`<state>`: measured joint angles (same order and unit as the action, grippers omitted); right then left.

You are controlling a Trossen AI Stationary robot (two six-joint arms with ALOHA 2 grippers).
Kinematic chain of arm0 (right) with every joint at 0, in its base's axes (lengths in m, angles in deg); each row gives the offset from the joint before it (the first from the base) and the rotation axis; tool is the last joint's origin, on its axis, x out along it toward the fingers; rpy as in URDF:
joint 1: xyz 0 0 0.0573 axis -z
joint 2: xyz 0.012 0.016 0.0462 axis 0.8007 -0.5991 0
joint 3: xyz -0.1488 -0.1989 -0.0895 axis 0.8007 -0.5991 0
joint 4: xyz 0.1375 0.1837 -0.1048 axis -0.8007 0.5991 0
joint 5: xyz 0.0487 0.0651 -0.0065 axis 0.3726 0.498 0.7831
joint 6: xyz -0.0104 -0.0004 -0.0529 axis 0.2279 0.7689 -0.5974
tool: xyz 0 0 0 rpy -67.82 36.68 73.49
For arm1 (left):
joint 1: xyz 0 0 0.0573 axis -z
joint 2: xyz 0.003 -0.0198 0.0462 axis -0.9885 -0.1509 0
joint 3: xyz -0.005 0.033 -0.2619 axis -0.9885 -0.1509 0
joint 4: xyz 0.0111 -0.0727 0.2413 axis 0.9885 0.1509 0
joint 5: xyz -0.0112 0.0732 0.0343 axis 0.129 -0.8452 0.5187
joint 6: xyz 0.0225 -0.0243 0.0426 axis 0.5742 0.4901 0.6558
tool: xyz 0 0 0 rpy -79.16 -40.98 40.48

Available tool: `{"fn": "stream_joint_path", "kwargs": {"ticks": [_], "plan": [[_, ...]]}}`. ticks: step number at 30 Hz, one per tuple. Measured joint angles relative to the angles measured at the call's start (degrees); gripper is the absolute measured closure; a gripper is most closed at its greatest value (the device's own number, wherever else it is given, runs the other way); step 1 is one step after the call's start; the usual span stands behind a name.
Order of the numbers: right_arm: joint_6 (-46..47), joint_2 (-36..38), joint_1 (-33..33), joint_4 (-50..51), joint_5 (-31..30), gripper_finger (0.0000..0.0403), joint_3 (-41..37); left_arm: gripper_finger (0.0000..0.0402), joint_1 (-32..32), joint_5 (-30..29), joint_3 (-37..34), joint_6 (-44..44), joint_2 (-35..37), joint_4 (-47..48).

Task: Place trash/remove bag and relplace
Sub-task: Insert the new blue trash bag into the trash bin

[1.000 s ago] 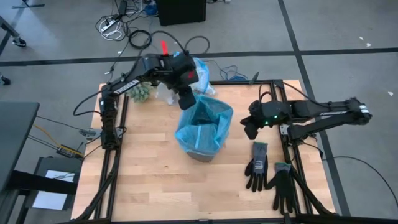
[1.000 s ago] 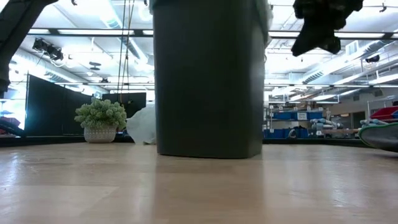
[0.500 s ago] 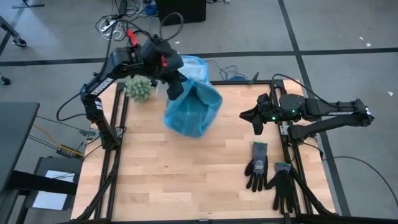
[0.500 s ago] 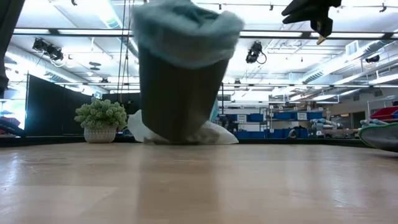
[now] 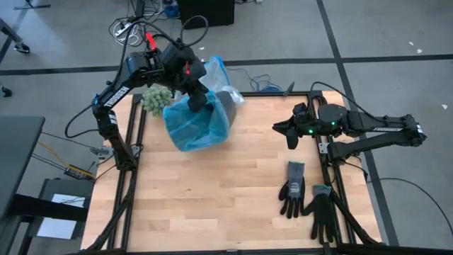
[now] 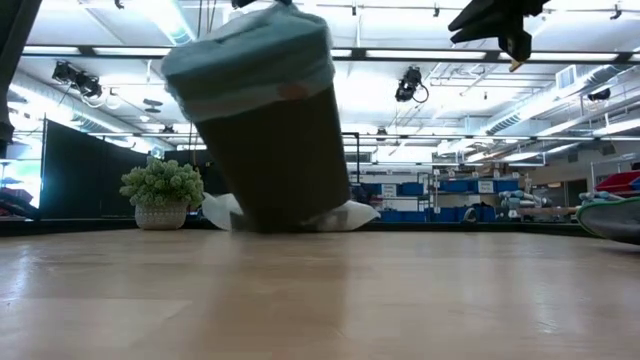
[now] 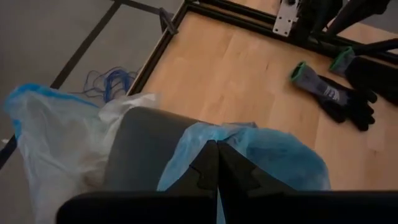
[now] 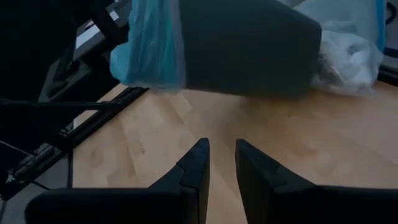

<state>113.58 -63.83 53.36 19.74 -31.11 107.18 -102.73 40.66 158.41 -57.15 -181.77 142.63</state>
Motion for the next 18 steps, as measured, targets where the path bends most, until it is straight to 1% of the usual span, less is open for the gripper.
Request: {"fn": "stream_joint_path", "kwargs": {"ticks": [3, 10, 14, 18], "plan": [[0.0, 0.0, 0.0, -1.05, 0.02, 0.0336, 0.0, 0.0394, 0.0, 1.08, 0.0, 0.81, 0.0, 0.44], [0.02, 0.0, 0.0, -2.48, 0.11, 0.0336, 0.0, 0.0394, 0.0, 9.36, 0.0, 0.81, 0.0, 3.2], [0.05, 0.0, 0.47, -2.57, 0.15, 0.0336, 0.0, 0.0394, 0.0, 12.32, 0.02, 1.25, -0.27, 4.75], [0.43, 0.0, 1.2, -4.31, 0.13, 0.0336, 0.0, 0.0395, 0.02, 16.99, 0.02, 1.97, -1.64, 7.12]]}}
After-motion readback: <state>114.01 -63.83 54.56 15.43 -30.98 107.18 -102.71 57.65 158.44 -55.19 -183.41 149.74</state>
